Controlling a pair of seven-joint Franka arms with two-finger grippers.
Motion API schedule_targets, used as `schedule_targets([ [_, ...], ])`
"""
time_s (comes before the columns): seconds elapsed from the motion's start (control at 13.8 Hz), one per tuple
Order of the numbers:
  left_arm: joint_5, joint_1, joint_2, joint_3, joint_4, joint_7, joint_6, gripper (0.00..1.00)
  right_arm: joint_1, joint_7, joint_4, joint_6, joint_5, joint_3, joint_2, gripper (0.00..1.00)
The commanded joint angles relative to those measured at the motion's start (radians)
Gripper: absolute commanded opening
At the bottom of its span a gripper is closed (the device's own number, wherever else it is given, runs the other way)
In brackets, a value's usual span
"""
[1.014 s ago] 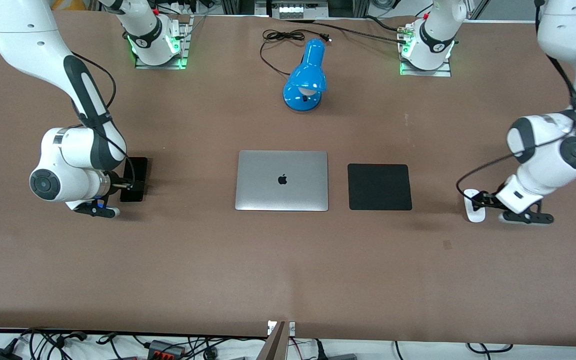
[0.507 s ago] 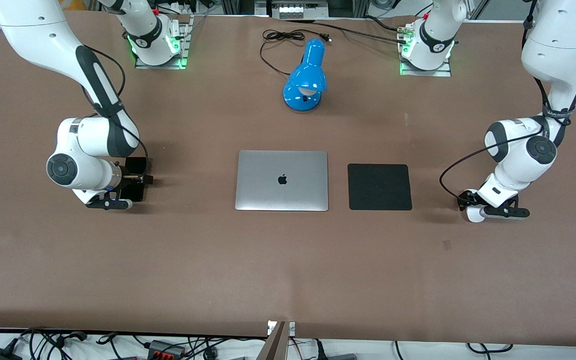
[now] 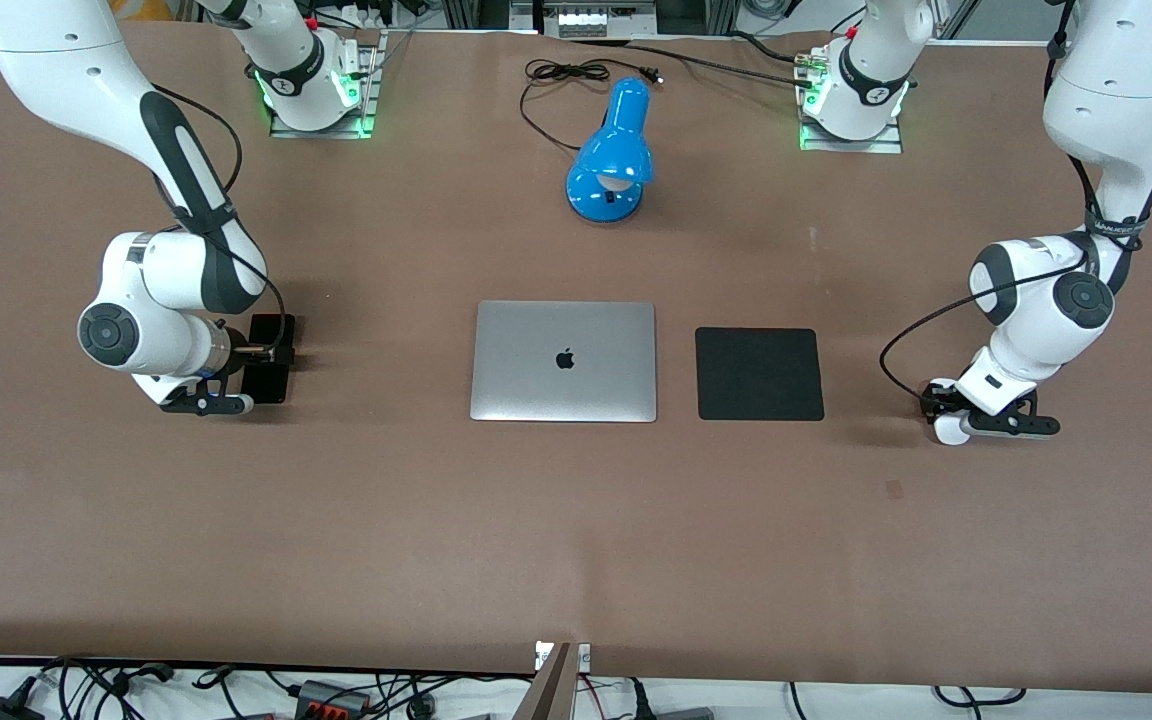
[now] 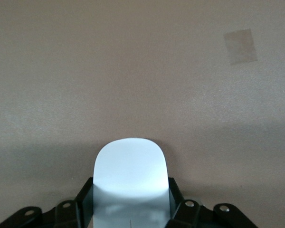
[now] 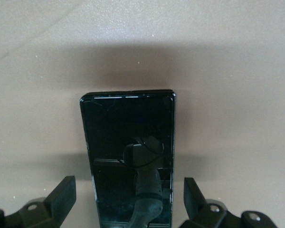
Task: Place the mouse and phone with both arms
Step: 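Close the right gripper on the phone while the left gripper grasps the mouse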
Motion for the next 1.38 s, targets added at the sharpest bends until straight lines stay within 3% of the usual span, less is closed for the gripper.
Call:
schedule_targets([
  [0.0,0.012,0.006,-0.028,-0.004,0.003,0.005,-0.027,0.36,-0.016,-0.004,-0.033,0.033,-0.007,0.006,-0.015,1.0],
  [0.22,0.01,0.004,-0.071,-0.013,0.073,0.004,-0.197,0.36,-0.033,0.0,-0.033,0.032,-0.007,0.006,-0.007,1.0],
  [0.72,0.008,-0.037,-0.08,-0.02,0.513,-0.011,-0.884,0.36,-0.012,0.042,-0.031,0.036,-0.002,0.009,0.0,1.0],
  [0.94,0.01,-0.112,-0.093,-0.022,0.675,-0.121,-1.146,0.36,-0.013,0.042,-0.031,0.039,-0.002,0.009,0.009,1.0],
  [1.09,0.008,-0.163,-0.105,-0.025,0.71,-0.194,-1.216,0.36,-0.013,0.042,-0.033,0.055,-0.002,0.009,0.016,1.0],
  [1.3,-0.007,-0.244,-0.134,-0.068,0.673,-0.338,-1.216,0.36,-0.013,0.042,-0.033,0.056,-0.002,0.009,0.019,1.0],
])
